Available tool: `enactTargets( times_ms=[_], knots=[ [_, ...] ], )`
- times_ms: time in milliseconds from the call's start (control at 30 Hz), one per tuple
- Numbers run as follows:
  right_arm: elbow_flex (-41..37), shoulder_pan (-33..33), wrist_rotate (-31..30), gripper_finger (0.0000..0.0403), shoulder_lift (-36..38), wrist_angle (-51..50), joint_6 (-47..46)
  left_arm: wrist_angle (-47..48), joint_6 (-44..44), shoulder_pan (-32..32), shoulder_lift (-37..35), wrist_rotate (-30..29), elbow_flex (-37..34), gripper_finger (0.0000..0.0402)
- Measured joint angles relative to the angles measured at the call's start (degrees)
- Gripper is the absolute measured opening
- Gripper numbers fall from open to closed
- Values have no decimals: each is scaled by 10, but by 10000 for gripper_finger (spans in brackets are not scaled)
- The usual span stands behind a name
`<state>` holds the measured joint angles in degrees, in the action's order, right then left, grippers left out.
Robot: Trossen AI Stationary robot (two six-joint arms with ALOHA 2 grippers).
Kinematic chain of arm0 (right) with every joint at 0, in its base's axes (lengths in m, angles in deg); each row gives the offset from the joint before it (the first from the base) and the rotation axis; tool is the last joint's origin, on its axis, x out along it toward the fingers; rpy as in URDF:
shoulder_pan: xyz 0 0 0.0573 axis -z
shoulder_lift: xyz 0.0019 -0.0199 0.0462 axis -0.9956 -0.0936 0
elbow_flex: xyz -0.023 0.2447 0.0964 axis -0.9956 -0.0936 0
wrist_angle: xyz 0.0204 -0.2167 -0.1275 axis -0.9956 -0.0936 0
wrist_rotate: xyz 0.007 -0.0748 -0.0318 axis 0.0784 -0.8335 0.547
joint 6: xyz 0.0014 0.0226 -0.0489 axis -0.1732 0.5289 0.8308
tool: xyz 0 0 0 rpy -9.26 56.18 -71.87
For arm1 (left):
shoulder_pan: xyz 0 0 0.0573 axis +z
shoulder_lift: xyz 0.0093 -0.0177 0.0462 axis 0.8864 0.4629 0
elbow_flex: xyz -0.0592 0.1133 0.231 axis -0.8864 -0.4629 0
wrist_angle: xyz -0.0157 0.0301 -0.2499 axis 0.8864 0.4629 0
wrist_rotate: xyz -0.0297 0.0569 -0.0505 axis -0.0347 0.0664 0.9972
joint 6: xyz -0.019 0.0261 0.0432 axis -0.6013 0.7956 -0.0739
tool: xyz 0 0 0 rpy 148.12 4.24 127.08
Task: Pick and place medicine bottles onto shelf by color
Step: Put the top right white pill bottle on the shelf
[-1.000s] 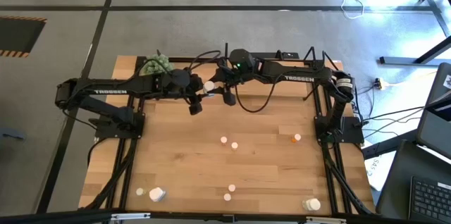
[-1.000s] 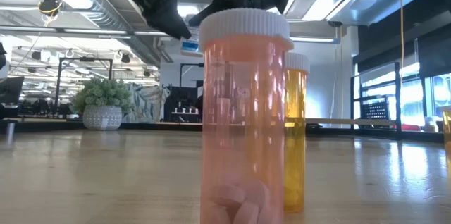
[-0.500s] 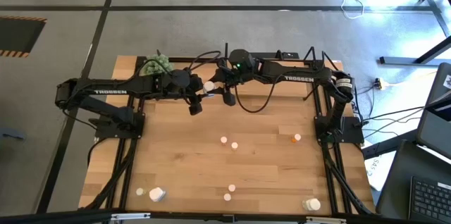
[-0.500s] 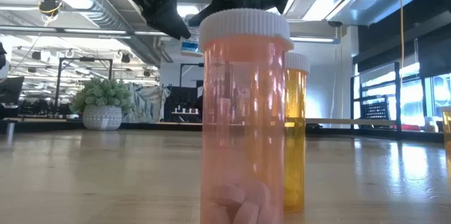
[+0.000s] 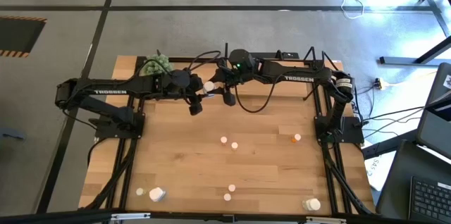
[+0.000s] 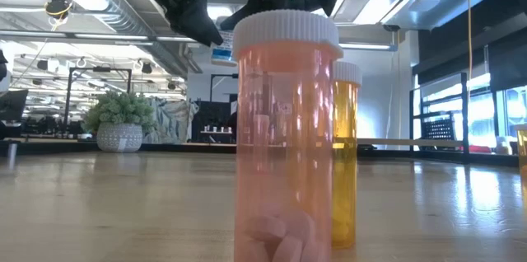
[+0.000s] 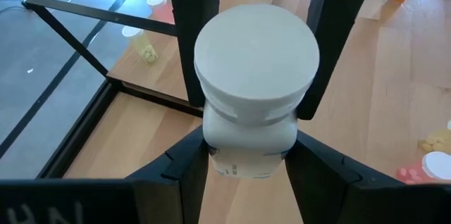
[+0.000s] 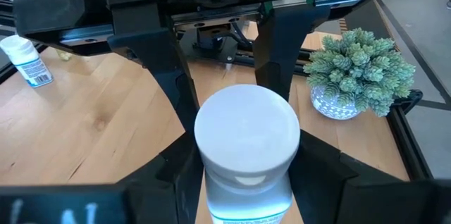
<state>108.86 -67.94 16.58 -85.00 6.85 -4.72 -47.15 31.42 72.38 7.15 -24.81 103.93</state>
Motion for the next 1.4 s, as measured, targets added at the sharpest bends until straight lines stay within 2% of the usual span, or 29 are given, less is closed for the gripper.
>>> enactTargets(
  times_ms=[667,867,1400],
  knots=[
    [0,0,-1,173,0,0,0,0,3,0,0,-2,0,164],
    [0,0,-4,173,0,1,3,0,41,0,0,-4,0,164],
    [0,0,-2,173,1,1,2,-1,58,0,0,-14,0,164]
  ],
)
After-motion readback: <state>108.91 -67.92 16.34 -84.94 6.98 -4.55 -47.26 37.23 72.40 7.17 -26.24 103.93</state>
